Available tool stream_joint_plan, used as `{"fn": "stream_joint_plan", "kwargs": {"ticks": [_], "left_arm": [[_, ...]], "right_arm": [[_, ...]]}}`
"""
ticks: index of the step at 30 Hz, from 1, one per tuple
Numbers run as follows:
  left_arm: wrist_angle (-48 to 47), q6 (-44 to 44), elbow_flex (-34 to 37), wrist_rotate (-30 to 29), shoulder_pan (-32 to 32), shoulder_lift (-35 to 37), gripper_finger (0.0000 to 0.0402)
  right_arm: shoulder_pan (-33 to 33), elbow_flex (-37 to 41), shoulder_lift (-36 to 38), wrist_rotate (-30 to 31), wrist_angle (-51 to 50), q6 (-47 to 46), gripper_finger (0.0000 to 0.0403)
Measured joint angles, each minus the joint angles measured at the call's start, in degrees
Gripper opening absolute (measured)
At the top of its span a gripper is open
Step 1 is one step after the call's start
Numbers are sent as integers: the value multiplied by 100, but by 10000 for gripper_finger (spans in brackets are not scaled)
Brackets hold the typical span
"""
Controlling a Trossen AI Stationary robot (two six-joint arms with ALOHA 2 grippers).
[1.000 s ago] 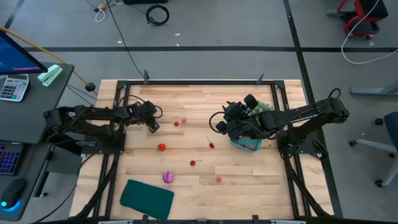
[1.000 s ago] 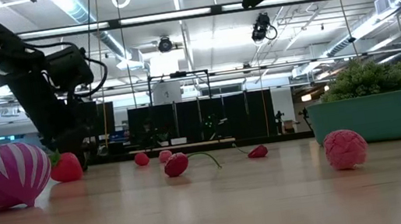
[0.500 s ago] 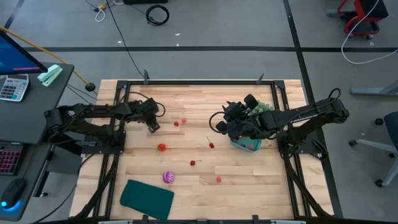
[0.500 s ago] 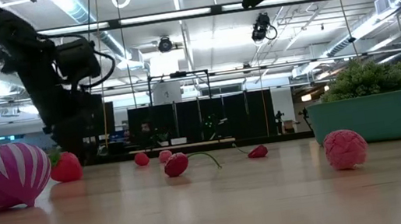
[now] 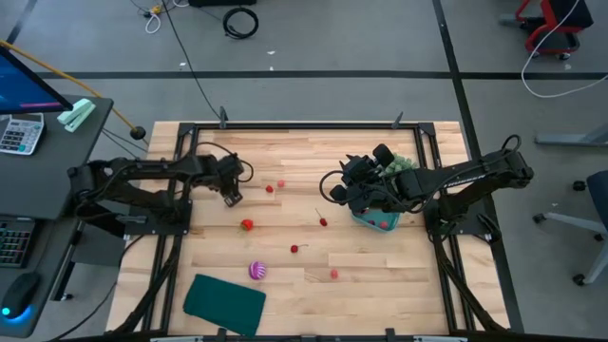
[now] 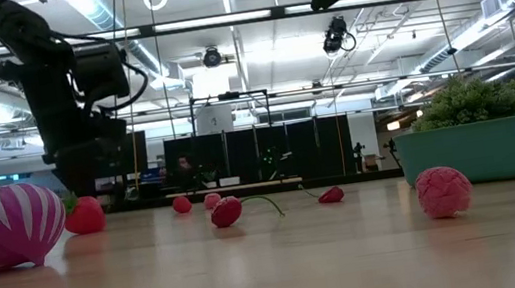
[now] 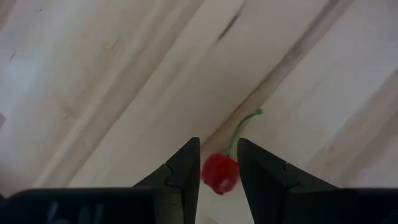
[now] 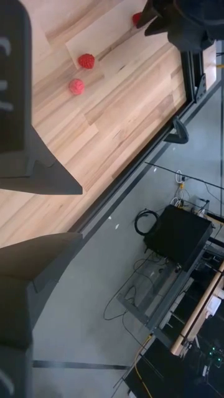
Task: Pick and placing Produce into tupperware
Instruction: Put the cherry into the green bin
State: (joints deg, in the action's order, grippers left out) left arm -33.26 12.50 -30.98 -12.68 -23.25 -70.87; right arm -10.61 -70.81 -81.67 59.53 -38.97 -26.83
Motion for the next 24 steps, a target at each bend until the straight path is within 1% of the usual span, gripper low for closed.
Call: {"fn": "stream_joint_plan", "kwargs": {"ticks": [8, 13, 18, 24], "left_arm": [[-31, -7, 0, -1, 373, 0, 113], [9, -138, 0, -13, 452, 0, 116], [300, -703, 0, -14, 451, 0, 145], [489, -725, 42, -13, 449, 1, 180]], "right_arm": [[0, 0, 0, 0, 0, -1, 117], [0, 0, 0, 0, 1, -10, 117], [0, 0, 0, 0, 1, -35, 117], [0, 0, 0, 0, -1, -32, 117]]}}
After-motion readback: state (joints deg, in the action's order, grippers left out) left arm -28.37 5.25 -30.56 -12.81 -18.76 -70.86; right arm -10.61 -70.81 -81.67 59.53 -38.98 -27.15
